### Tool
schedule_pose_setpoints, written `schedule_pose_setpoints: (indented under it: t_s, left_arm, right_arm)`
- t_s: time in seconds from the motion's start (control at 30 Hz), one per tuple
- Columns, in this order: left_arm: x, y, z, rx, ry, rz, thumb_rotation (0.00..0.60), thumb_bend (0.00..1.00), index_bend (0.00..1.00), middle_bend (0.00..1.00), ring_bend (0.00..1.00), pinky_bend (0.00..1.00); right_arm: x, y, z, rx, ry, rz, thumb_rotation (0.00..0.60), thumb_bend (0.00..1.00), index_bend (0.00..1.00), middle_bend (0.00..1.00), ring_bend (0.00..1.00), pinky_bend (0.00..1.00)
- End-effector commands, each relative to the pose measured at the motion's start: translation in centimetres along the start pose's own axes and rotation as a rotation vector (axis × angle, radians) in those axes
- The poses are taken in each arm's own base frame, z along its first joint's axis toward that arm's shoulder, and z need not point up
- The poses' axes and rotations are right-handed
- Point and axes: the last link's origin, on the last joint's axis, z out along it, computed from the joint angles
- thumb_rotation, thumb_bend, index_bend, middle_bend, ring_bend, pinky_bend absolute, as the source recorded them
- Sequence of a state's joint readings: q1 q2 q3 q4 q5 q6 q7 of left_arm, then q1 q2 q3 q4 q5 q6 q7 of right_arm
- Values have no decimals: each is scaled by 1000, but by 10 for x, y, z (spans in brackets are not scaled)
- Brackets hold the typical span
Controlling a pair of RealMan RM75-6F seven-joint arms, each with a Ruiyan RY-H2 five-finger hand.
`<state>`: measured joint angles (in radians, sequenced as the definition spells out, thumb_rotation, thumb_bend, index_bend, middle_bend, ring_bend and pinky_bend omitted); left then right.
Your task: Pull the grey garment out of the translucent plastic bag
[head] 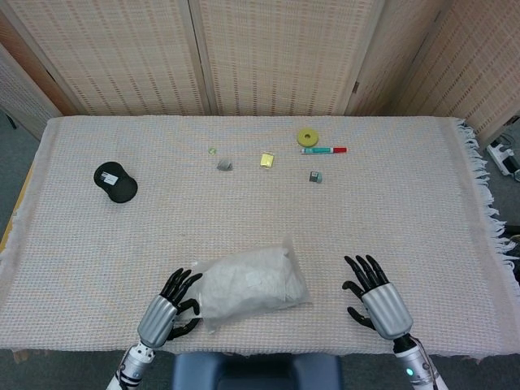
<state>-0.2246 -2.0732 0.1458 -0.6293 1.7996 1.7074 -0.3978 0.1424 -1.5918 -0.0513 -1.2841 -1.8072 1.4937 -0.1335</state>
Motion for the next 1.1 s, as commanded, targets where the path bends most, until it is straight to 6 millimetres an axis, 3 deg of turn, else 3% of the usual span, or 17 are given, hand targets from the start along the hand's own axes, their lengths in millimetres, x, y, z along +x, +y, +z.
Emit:
schedule_pose_setpoints:
  t_s: [0.03,0.57,1.1]
  left_arm:
    - [1,-1,1,0,2,0,600,600,775,150,0,0]
    - [6,-6,7,12,15,10,600,594,772,150,0,0]
    - [9,-6,11,9,25,12,600,588,772,150,0,0]
  right_arm:
    - [-21,-18,13,46,45,47,600,189,464,75,0,0]
    - [-66,-39,28,22,70,172,600,192,518,95,0,0]
    - [-80,-58,37,46,89,237,600,192,536,101,0,0]
